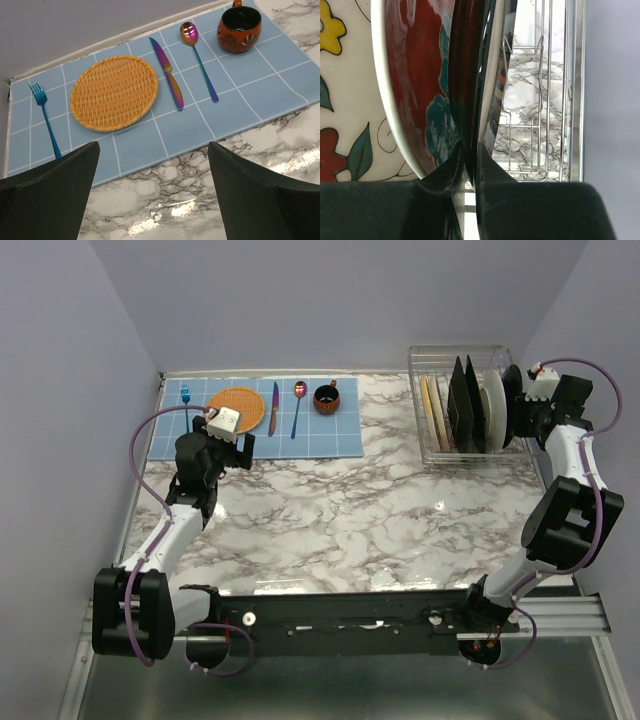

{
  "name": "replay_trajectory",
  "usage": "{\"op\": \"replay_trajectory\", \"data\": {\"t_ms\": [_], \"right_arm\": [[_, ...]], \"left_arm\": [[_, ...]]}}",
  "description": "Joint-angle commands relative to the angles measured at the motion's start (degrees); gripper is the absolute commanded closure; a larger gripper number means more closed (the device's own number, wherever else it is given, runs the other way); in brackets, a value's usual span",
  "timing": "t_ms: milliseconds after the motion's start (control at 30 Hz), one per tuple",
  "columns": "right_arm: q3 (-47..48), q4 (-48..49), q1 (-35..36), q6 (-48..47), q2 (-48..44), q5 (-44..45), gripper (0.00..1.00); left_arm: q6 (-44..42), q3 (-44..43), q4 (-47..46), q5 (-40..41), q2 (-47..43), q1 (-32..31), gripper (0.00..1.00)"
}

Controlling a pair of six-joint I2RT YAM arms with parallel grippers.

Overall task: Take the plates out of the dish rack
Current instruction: Unload the plate from the dish rack.

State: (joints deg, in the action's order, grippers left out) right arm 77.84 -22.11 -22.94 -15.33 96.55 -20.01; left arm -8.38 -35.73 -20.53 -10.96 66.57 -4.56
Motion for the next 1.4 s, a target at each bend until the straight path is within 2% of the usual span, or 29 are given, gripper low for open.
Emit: {"op": "replay_trajectory", "data": {"t_ms": [0,667,933,1367], "right_arm": [[1.2,0.6,-0.3,0.2,0.5,3.7,0.99],[4.6,-2.2,-0.1,-8.0,-7.8,14.0,0.99],[9.8,-5.3,-0.1,-9.3,-9.5,13.6,0.99],[19.7,-8.3,-0.1,-9.4,-4.6,10.4,0.99]], "left_arm": [[-0.2,0.5,-1.4,1.2,0.1,0.3,0.01],[-0.2,0.4,-0.8,1.4,-0.4,0.3,0.01],[0.0,0.3,-0.7,1.0,0.1,0.3,0.01],[-0.3,0.2,-0.7,1.0,0.7,0.3,0.01]]}}
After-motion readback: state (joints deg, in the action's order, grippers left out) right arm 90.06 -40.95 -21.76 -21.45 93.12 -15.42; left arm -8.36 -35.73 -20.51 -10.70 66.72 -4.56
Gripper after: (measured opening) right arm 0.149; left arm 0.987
